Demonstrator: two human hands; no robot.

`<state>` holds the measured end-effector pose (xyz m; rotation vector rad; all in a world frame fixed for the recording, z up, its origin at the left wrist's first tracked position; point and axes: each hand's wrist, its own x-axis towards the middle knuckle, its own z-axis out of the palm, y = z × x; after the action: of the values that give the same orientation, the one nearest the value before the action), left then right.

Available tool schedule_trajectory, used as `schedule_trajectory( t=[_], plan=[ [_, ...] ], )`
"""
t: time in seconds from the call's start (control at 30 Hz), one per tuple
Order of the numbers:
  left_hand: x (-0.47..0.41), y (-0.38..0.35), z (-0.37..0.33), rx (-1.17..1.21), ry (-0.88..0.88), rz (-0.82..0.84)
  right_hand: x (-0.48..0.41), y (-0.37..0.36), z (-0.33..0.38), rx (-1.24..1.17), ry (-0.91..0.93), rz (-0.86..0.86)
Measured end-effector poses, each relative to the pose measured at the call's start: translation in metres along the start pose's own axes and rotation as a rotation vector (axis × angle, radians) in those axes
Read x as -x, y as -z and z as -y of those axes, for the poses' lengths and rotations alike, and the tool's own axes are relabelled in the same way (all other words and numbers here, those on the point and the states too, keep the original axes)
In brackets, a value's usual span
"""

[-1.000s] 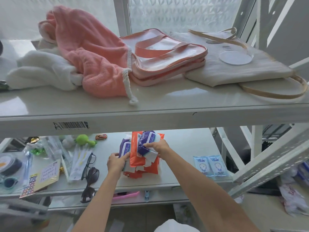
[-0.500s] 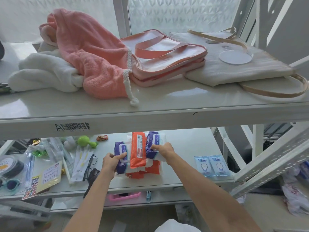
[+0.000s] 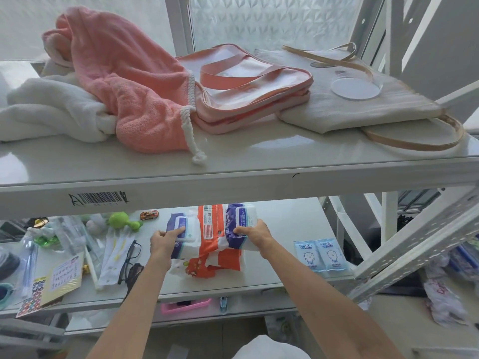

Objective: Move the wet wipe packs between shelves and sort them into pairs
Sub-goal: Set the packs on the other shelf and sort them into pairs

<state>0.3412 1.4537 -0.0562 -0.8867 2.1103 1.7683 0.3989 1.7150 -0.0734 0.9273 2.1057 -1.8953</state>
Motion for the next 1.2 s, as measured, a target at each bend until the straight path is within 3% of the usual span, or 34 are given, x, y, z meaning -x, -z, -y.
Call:
schedule_trajectory(
  t=[0.17,0.27,0.53,0.67,1.03,1.1,1.2],
  plan=[
    [0.013,0.011,-0.002,0.115,-0.096,-0.076,-0.001,0.003,-0.002,0.023,0.028,0.008],
    [0.031,0.006,-0.011,0.117,-0.154,0.037,0.002,0.01,-0.006,-0.001,0.035,-0.002],
    [0.081,-0.083,-0.014,-0.181,-0.334,0.249,0.019,0.067,-0.038,-0.053,-0.055,-0.185],
    [0.119,-0.132,0.0,-0.384,-0.459,0.288,0.034,0.1,-0.047,0.107,-0.112,-0.341],
    [0.153,-0.175,0.065,-0.774,-0.477,0.346,0.043,0.112,-0.076,0.547,-0.063,-0.206],
    [0.146,-0.175,0.076,-0.879,-0.47,0.4,0.042,0.104,-0.076,0.658,-0.038,-0.265],
    [0.137,-0.173,0.089,-1.029,-0.596,0.407,0.039,0.102,-0.072,0.874,-0.027,-0.338]
  ],
)
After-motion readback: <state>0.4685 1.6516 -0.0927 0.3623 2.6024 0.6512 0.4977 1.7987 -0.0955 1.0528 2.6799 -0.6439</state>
